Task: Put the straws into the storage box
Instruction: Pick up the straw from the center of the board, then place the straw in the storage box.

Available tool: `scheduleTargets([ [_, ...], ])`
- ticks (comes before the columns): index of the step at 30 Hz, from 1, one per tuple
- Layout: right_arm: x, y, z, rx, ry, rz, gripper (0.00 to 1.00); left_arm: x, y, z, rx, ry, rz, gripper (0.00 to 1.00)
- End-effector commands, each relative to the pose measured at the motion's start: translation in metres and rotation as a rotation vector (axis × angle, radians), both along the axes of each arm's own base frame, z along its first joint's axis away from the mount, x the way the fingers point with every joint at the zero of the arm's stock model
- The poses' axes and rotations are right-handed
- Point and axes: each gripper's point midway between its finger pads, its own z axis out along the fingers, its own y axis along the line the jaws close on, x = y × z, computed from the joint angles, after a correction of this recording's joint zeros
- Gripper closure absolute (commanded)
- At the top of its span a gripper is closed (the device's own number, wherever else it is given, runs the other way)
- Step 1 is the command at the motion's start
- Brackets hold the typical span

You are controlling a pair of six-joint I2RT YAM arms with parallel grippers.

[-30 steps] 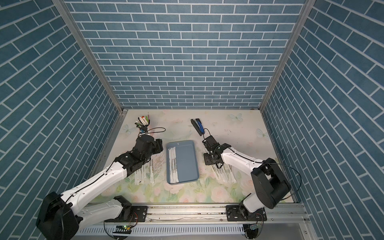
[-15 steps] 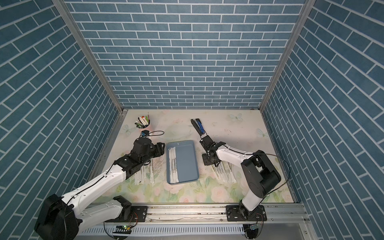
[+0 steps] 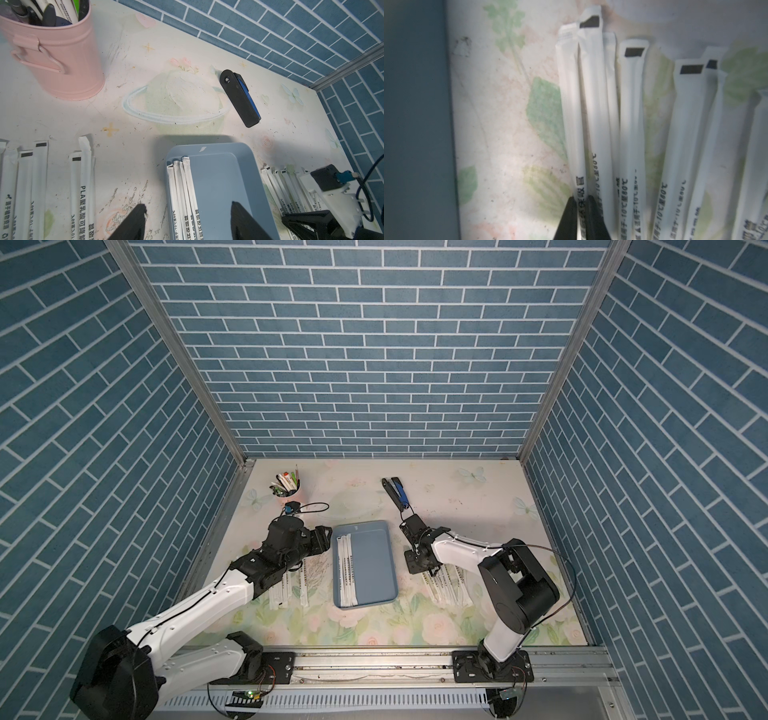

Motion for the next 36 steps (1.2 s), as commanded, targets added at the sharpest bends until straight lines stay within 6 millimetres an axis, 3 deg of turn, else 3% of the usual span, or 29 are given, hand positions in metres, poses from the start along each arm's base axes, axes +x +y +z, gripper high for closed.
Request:
scheduleTargets([
  [1,-0.01,-0.006,-0.007,-0.004,0.031,-0.032,0.91,0.0,0.001,-0.003,-0.006,-0.002,0.005,0.33],
  [14,-0.009,0.02,0.04,0.148,-0.009,-0.075,0.94,-0.002,0.007,-0.003,-0.005,-0.006,0.032,0.33],
  [20,-0.006,0.06,0.078,0.27,-0.066,-0.098,0.94,-0.004,0.033,-0.002,0.078,0.028,0.148,0.34],
  [25,-0.005,0.11,0.101,0.4,-0.135,-0.145,0.93,-0.006,0.05,0.007,0.121,0.036,0.218,0.34],
  [30,-0.002,0.156,0.099,0.479,-0.208,-0.165,0.94,-0.007,0.073,0.003,0.144,0.079,0.308,0.35],
  [36,-0.007,0.186,0.067,0.455,-0.198,-0.123,0.94,-0.008,0.074,0.001,0.12,0.076,0.307,0.35],
])
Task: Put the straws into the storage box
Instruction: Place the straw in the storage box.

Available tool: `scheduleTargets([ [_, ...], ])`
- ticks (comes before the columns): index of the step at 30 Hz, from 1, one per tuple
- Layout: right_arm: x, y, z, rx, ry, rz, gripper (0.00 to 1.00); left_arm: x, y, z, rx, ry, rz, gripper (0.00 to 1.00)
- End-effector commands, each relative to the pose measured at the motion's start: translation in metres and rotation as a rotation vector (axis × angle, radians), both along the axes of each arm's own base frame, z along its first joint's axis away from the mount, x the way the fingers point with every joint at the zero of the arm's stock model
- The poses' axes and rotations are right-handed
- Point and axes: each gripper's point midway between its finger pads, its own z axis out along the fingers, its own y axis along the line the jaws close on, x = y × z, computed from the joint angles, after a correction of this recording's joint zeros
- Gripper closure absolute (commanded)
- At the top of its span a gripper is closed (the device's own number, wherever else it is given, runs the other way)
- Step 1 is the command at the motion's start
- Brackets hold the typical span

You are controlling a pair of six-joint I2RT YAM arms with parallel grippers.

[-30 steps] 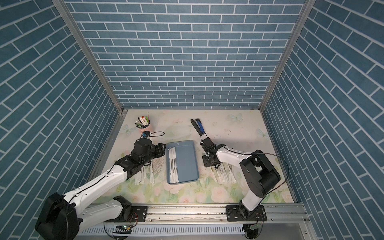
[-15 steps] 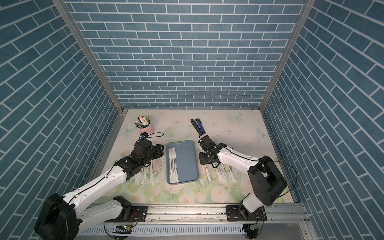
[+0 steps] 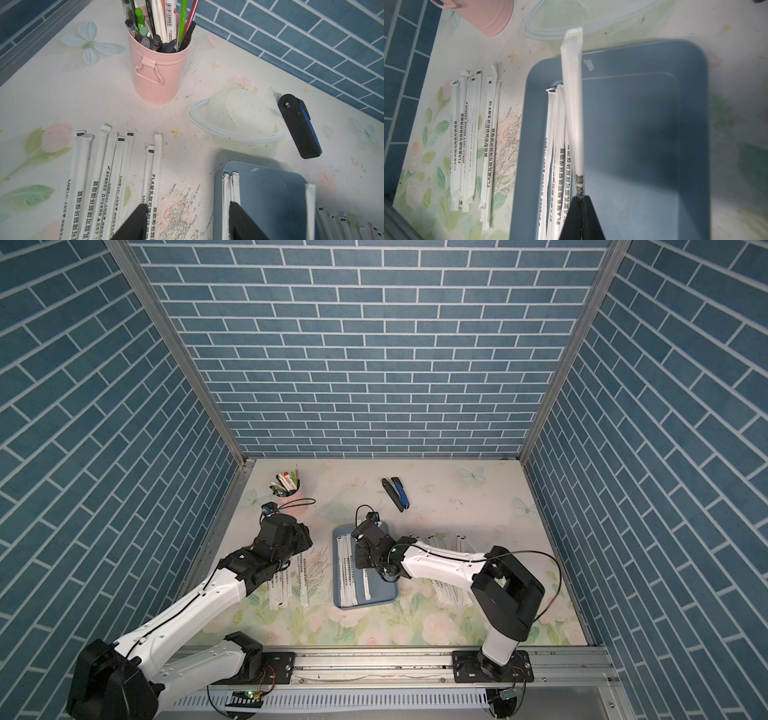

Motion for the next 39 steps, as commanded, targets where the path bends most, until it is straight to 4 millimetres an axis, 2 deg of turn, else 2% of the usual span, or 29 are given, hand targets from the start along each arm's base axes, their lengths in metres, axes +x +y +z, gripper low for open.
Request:
scheduleTargets([
  [1,0.008,0.016,-0.009,0.025,-0.012,-0.038,0.94,-0.005,0.008,-0.004,0.01,0.019,0.022,0.35],
  [6,0.0,0.022,-0.034,0.011,0.051,-0.006,0.93,-0.006,0.008,-0.008,0.005,0.023,0.02,0.35],
  [16,-0.002,0.028,-0.049,-0.001,0.116,0.018,0.91,-0.004,0.003,-0.011,-0.013,0.027,0.006,0.35],
  [26,0.001,0.027,-0.052,-0.003,0.142,0.014,0.89,0.0,0.0,-0.013,-0.014,0.036,-0.004,0.35],
  [33,0.001,0.026,-0.049,-0.006,0.138,0.014,0.81,-0.003,0.0,-0.022,-0.016,0.053,-0.005,0.38],
  [39,0.004,0.025,-0.034,0.004,0.116,0.01,0.77,-0.006,0.006,-0.032,-0.004,0.07,0.008,0.43],
])
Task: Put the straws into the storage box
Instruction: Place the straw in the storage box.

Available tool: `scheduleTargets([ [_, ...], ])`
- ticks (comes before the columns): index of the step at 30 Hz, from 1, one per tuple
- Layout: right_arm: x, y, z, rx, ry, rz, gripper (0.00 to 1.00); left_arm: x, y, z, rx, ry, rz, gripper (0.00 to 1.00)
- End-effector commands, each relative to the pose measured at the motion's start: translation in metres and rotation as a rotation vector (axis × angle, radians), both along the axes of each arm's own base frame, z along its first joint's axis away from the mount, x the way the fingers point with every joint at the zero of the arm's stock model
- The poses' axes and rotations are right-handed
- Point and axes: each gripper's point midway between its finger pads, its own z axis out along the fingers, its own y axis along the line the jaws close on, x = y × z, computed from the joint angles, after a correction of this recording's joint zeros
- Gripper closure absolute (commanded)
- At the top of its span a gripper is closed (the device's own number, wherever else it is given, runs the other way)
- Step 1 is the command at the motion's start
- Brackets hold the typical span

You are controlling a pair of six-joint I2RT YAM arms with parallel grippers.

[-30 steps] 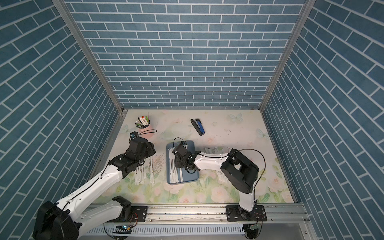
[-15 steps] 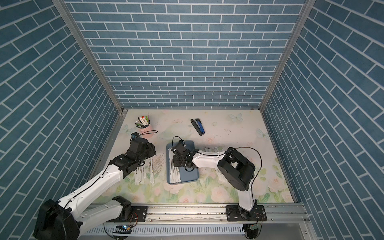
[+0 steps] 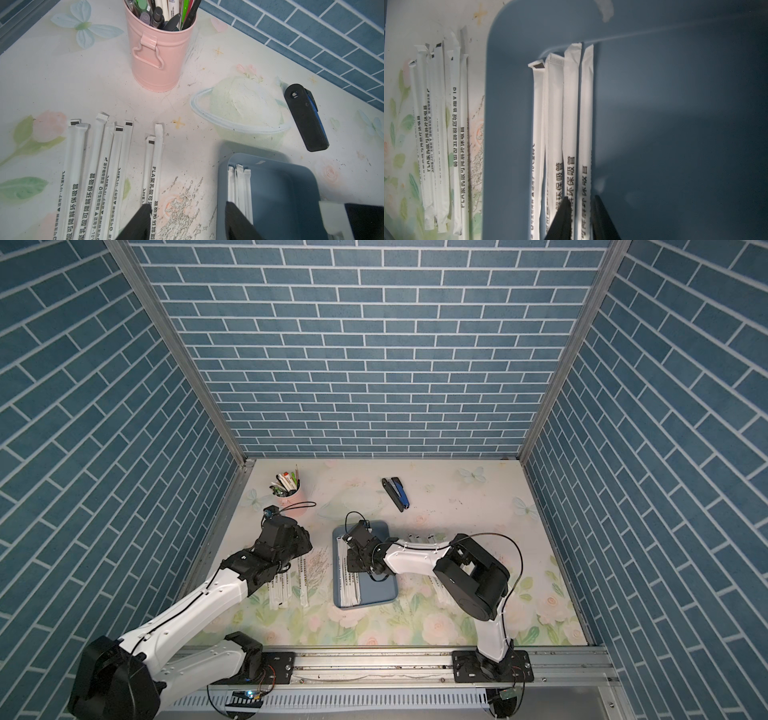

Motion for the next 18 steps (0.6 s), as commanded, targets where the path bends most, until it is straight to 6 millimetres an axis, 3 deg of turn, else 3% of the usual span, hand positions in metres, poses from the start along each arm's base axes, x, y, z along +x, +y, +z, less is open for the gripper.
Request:
scheduleTargets([
  [1,0.007,-0.001,0.023,0.014,-0.021,-0.024,0.76,-0.003,0.01,-0.016,0.011,0.029,0.026,0.44],
  [4,0.018,-0.007,0.047,0.013,-0.081,-0.031,0.74,-0.008,0.023,-0.038,-0.002,0.077,0.052,0.54],
  [9,0.036,-0.024,0.073,0.015,-0.142,-0.055,0.74,-0.008,0.031,-0.058,0.0,0.14,0.057,0.64],
  [18,0.038,-0.036,0.073,0.012,-0.156,-0.059,0.74,-0.003,0.044,-0.088,0.005,0.238,0.067,0.73],
])
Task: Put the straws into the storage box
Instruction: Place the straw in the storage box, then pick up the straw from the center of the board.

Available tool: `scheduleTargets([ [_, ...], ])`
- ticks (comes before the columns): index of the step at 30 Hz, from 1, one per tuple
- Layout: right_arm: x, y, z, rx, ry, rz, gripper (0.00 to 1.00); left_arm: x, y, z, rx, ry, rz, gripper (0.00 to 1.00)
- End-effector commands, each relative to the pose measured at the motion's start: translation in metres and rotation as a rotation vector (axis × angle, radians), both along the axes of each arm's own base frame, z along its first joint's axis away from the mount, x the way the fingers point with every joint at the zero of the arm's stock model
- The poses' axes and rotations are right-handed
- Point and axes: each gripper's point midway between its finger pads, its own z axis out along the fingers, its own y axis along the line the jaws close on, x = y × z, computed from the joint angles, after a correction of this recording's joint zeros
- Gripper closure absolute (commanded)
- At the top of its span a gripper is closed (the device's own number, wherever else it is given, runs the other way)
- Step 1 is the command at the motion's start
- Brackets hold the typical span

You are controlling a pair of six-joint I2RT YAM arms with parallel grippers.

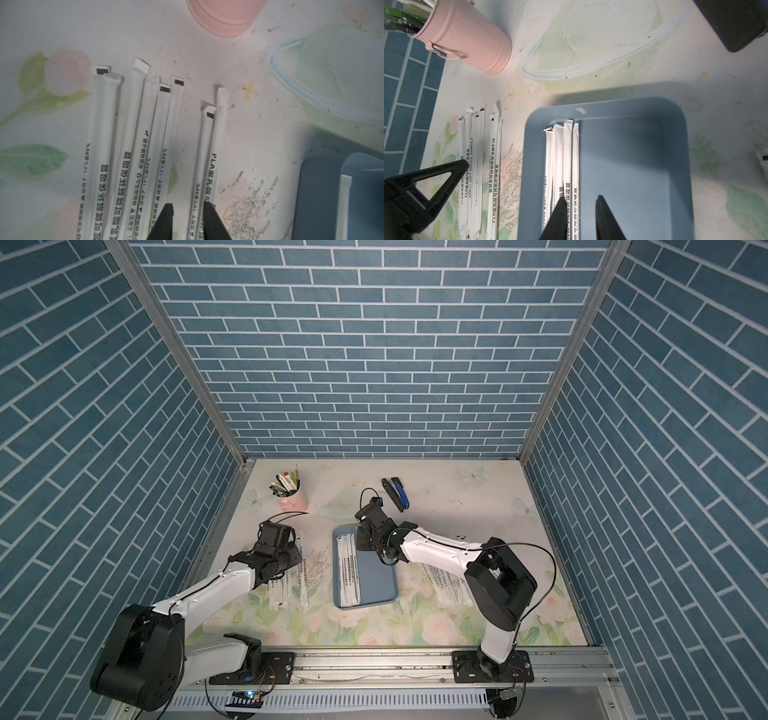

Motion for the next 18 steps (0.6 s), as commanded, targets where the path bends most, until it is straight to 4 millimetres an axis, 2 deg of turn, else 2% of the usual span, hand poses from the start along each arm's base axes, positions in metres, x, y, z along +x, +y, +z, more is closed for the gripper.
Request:
scheduleTargets([
  [1,-0.004,-0.008,-0.001,-0.03,-0.015,0.015,0.74,0.008,-0.005,-0.001,-0.017,-0.001,-0.041,0.73],
  [18,-0.003,-0.017,-0.011,-0.039,-0.008,0.004,0.75,0.031,-0.021,-0.013,0.022,0.045,-0.132,0.7],
])
